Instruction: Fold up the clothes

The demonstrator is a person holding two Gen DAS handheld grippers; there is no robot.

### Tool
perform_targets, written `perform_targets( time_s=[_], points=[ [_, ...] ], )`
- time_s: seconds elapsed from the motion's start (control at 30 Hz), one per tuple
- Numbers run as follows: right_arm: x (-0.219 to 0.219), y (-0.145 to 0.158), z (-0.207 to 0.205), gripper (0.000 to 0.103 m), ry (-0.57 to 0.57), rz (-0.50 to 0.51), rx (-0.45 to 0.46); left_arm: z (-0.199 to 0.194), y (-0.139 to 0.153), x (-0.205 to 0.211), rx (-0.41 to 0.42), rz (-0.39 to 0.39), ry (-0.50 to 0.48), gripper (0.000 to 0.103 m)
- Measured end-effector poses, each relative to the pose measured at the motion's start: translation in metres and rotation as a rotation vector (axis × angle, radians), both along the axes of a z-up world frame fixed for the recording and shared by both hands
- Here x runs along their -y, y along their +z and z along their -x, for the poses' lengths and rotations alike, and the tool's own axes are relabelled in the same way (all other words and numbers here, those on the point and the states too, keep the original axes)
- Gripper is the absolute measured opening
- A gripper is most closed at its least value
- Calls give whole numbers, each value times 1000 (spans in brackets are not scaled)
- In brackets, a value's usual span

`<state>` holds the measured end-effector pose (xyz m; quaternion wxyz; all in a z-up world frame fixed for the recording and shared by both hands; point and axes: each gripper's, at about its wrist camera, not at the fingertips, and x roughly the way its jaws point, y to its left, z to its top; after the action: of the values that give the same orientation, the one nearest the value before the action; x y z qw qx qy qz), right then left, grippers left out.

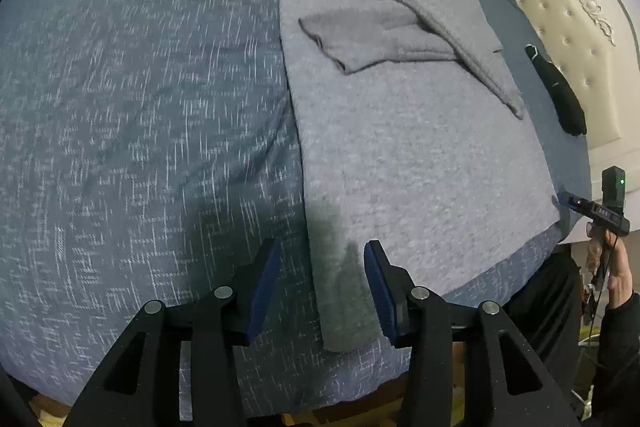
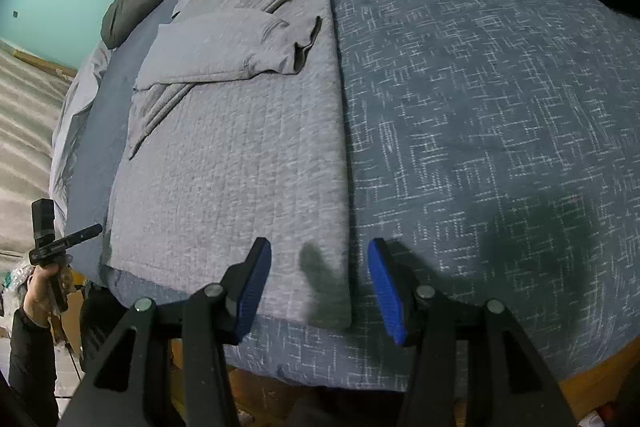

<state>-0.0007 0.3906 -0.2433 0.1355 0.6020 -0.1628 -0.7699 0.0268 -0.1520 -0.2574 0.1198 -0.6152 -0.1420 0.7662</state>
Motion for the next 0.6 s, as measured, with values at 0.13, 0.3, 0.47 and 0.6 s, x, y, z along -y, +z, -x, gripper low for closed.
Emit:
perform_targets(
  time_s=[0.13, 0.3, 0.47, 0.6],
  points=[
    [3, -4, -2, 51, 13, -16, 14, -5, -6, -1, 17, -20, -8, 48],
    [4, -9, -3, 51, 15, -18, 27, -8, -13, -5, 24, -43, -21, 48],
    [9, -10, -3, 51, 27, -17, 27, -10, -17, -4, 32, -60, -25, 47],
    [18, -11, -3, 51, 57, -4, 30, -11, -19, -4, 36, -77, -30, 47]
  ],
)
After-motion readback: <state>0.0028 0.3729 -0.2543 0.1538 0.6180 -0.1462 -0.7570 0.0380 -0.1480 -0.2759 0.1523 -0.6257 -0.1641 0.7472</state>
